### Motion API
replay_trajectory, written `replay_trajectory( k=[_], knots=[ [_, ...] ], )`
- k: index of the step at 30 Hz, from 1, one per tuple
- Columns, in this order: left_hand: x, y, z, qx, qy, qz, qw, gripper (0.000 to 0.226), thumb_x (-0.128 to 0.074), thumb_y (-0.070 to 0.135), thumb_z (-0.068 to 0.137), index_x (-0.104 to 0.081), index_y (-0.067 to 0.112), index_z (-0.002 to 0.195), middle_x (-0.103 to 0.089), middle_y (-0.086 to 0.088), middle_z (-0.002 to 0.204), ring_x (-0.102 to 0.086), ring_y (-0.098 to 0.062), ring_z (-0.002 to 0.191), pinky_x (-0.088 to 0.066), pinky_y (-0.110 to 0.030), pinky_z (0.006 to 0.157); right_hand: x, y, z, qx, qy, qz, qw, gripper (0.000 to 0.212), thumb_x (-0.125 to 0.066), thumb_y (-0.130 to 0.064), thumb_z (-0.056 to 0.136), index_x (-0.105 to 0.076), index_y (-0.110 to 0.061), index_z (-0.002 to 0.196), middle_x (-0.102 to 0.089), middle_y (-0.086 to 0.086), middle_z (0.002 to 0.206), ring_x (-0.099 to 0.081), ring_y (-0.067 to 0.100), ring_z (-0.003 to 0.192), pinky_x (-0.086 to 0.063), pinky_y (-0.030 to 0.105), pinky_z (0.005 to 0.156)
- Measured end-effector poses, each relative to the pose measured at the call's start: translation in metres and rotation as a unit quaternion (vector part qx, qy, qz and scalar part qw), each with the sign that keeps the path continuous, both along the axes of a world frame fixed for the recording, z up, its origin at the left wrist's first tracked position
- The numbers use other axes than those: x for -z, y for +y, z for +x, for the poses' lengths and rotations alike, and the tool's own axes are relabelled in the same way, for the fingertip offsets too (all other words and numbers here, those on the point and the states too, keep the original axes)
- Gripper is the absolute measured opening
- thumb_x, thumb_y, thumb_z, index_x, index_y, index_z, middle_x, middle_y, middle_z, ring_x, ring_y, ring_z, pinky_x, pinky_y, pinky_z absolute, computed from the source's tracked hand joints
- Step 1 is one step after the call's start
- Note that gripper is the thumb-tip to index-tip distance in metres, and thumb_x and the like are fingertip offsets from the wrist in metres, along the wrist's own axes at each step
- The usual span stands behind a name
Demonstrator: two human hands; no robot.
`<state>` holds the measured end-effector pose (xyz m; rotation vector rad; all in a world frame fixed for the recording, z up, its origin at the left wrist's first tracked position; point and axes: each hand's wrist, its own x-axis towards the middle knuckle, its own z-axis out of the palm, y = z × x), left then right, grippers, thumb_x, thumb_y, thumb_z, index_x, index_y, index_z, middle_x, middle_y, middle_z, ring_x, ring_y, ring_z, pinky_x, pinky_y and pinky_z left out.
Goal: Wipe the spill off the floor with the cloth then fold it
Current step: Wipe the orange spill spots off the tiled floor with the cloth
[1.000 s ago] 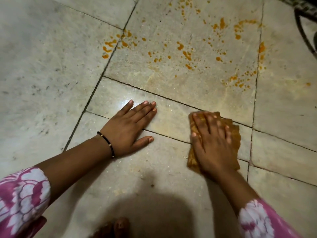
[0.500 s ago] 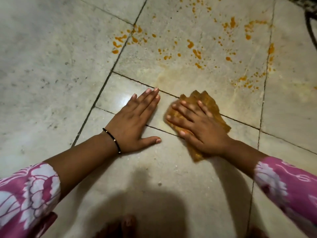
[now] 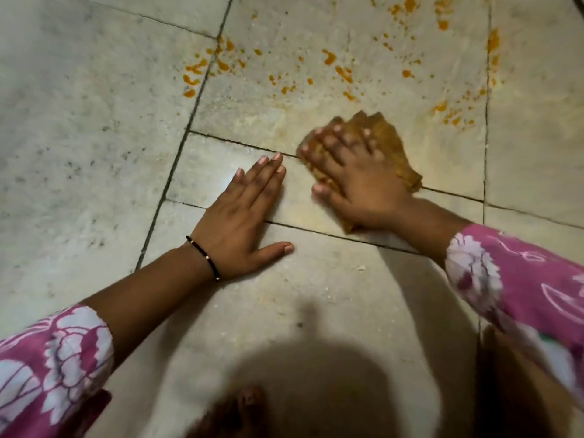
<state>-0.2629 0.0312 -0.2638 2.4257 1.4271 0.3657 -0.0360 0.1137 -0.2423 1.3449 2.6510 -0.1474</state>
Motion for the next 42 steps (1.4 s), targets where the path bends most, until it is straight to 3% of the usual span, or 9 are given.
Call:
replay_trajectory(
  k=[6, 13, 19, 24, 27, 30, 34, 40, 42],
  knots=[
    [0.001, -0.003, 0.001, -0.023, -0.002, 0.003, 1.0, 0.099, -0.043, 0.068, 0.082, -0.01, 0.004, 0.15, -0.005, -0.011, 0.159, -0.008, -0.023, 0.147, -0.013, -0.046, 0.117, -0.008, -0.069, 0.102, -0.22, -0.026, -0.06, 0.973, 0.055, -0.024, -0.05, 0.096, -0.024, -0.034, 0.149, -0.021, 0.003, 0.157, -0.017, 0.027, 0.145, -0.011, 0.056, 0.114],
    [-0.002, -0.013, -0.001, -0.016, 0.069, -0.025, 0.997, 0.088, -0.036, 0.063, 0.087, -0.024, 0.001, 0.147, -0.021, -0.013, 0.156, -0.022, -0.022, 0.143, -0.014, -0.043, 0.117, 0.002, 0.007, 0.08, 0.071, -0.001, -0.003, 0.997, 0.063, -0.007, -0.057, 0.09, -0.007, -0.038, 0.15, -0.007, -0.002, 0.16, -0.003, 0.022, 0.147, 0.003, 0.048, 0.114],
    [-0.003, -0.006, -0.003, 0.024, 0.086, -0.025, 0.996, 0.085, -0.03, 0.066, 0.087, -0.02, 0.01, 0.15, -0.014, -0.007, 0.159, -0.007, -0.022, 0.146, -0.011, -0.048, 0.116, -0.005, -0.021, 0.075, -0.264, -0.072, -0.027, 0.961, 0.058, -0.017, -0.051, 0.097, -0.006, -0.035, 0.151, -0.001, 0.002, 0.16, 0.002, 0.027, 0.146, 0.004, 0.05, 0.114],
    [-0.02, 0.033, 0.007, 0.089, 0.156, 0.005, 0.984, 0.09, -0.019, 0.074, 0.086, -0.013, 0.012, 0.151, -0.007, -0.008, 0.159, -0.006, -0.023, 0.146, -0.01, -0.055, 0.115, -0.054, 0.0, 0.166, -0.388, -0.168, 0.026, 0.906, 0.063, -0.031, -0.058, 0.093, -0.019, -0.034, 0.15, -0.021, 0.003, 0.156, -0.026, 0.024, 0.142, -0.012, 0.044, 0.108],
    [-0.049, 0.06, 0.027, 0.145, 0.181, 0.049, 0.972, 0.09, -0.021, 0.072, 0.087, -0.014, 0.01, 0.151, -0.009, -0.01, 0.159, -0.007, -0.022, 0.145, -0.01, -0.051, 0.114, -0.06, -0.038, 0.203, -0.136, -0.125, 0.018, 0.983, 0.045, -0.032, -0.048, 0.095, -0.041, -0.032, 0.136, -0.056, 0.01, 0.135, -0.062, 0.034, 0.11, -0.037, 0.048, 0.095],
    [-0.083, 0.076, 0.047, 0.228, 0.218, 0.065, 0.947, 0.089, -0.026, 0.071, 0.087, -0.02, 0.008, 0.15, -0.014, -0.012, 0.158, -0.013, -0.025, 0.145, -0.012, -0.049, 0.112, 0.046, -0.193, 0.211, 0.115, -0.053, -0.071, 0.989, 0.03, -0.029, -0.031, 0.096, -0.052, -0.019, 0.111, -0.069, 0.012, 0.083, -0.065, 0.03, 0.061, -0.051, 0.041, 0.053],
    [-0.101, 0.074, 0.069, 0.305, 0.26, 0.069, 0.913, 0.084, -0.025, 0.068, 0.088, -0.036, 0.006, 0.144, -0.033, -0.013, 0.151, -0.035, -0.028, 0.137, -0.021, -0.049, 0.104, -0.044, -0.02, 0.231, -0.035, -0.235, -0.148, 0.96, 0.071, -0.04, -0.061, 0.091, -0.032, -0.015, 0.144, -0.048, 0.008, 0.139, -0.046, 0.021, 0.123, -0.043, 0.035, 0.094],
    [-0.068, 0.082, 0.149, 0.26, 0.306, -0.057, 0.914, 0.087, -0.005, 0.073, 0.084, 0.011, 0.017, 0.149, 0.015, -0.004, 0.156, 0.008, -0.024, 0.145, 0.019, -0.043, 0.113, -0.058, 0.034, 0.212, 0.072, -0.076, -0.202, 0.974, 0.097, -0.081, -0.055, 0.059, -0.027, -0.017, 0.13, -0.047, 0.007, 0.121, -0.048, 0.024, 0.108, -0.048, 0.035, 0.084],
    [-0.053, 0.088, 0.168, 0.245, 0.308, -0.042, 0.918, 0.084, -0.008, 0.07, 0.088, -0.006, 0.014, 0.152, -0.004, -0.007, 0.158, -0.008, -0.024, 0.145, 0.006, -0.045, 0.117, -0.051, 0.031, 0.213, 0.115, -0.035, -0.27, 0.955, 0.086, -0.084, -0.045, 0.061, -0.032, -0.019, 0.125, -0.054, 0.004, 0.114, -0.055, 0.022, 0.098, -0.048, 0.032, 0.075]
  ],
)
